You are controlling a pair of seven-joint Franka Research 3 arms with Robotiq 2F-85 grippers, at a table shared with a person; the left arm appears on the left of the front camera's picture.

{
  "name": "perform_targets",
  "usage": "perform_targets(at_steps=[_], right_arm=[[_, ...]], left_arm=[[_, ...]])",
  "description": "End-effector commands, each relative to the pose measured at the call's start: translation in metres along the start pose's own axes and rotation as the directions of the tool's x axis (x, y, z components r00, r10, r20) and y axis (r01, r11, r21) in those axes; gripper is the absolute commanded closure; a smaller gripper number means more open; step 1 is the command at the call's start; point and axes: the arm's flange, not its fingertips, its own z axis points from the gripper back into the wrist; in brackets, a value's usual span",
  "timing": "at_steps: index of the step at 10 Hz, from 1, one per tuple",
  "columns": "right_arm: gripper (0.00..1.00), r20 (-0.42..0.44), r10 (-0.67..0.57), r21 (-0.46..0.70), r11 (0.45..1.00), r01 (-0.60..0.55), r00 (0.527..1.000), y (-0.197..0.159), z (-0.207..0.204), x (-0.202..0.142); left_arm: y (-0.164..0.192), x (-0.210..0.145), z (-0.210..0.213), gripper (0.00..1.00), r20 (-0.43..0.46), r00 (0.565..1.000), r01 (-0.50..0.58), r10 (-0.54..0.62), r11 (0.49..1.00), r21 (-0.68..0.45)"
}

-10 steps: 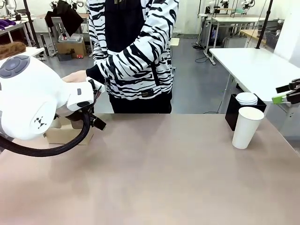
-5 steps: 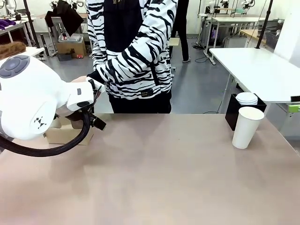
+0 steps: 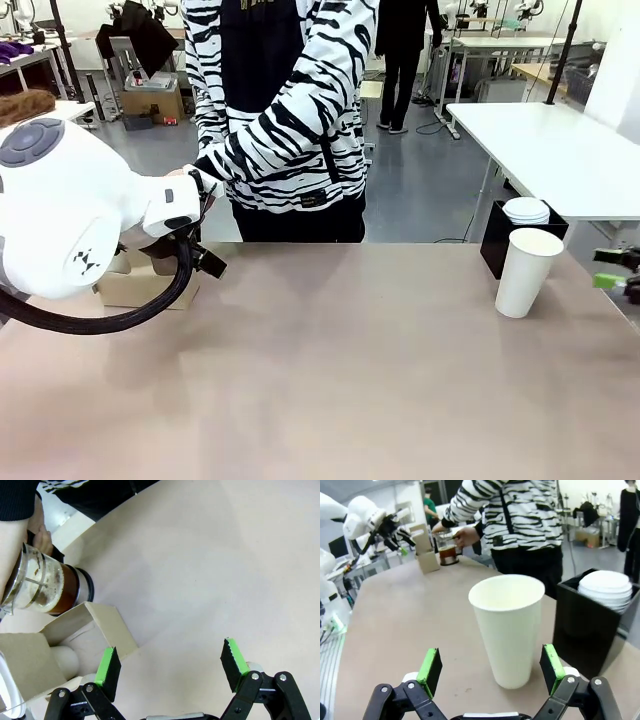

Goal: Pour a drink into a cup and package it in a carrier.
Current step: Pick up the 600 ml Paper Cup and place it in the middle top area of the table.

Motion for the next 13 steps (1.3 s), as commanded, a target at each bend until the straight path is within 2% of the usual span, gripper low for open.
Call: perform_targets(at_steps=[1,3,4,5,7,11,13], right_arm=[[0.0,0.047,0.054,-0.008,0.999,-0.054,0.997,-0.014,-0.017,-0.019],[0.0,0.079,0.108,-0.078,0.992,-0.102,0.991,-0.015,-0.039,-0.041],[0.0,0.061,0.11,-0.104,0.989,-0.104,0.992,-0.018,-0.045,-0.043],[0.0,0.048,0.039,-0.022,0.999,-0.038,0.998,-0.008,-0.035,-0.038],[0.0,0.048,0.039,-0.022,0.999,-0.038,0.998,-0.008,-0.035,-0.038],[0.0,0.099,0.062,-0.134,0.99,-0.048,0.993,-0.02,-0.057,-0.046],[0.0,0.111,0.056,-0.134,0.99,-0.041,0.992,-0.023,-0.064,-0.05]], left_arm=[[0.0,0.0,0.002,0.0,0.004,1.0,0.0,-0.001,1.0,0.0],[0.0,0.0,0.002,0.0,0.004,1.0,0.0,-0.001,1.0,0.0],[0.0,0.0,0.002,0.0,0.004,1.0,0.0,-0.001,1.0,0.0],[0.0,0.0,0.002,0.0,0.004,1.0,0.0,-0.001,1.0,0.0],[0.0,0.0,0.002,0.0,0.004,1.0,0.0,-0.001,1.0,0.0],[0.0,0.0,0.002,0.0,0.004,1.0,0.0,-0.001,1.0,0.0],[0.0,0.0,0.002,0.0,0.004,1.0,0.0,-0.001,1.0,0.0]])
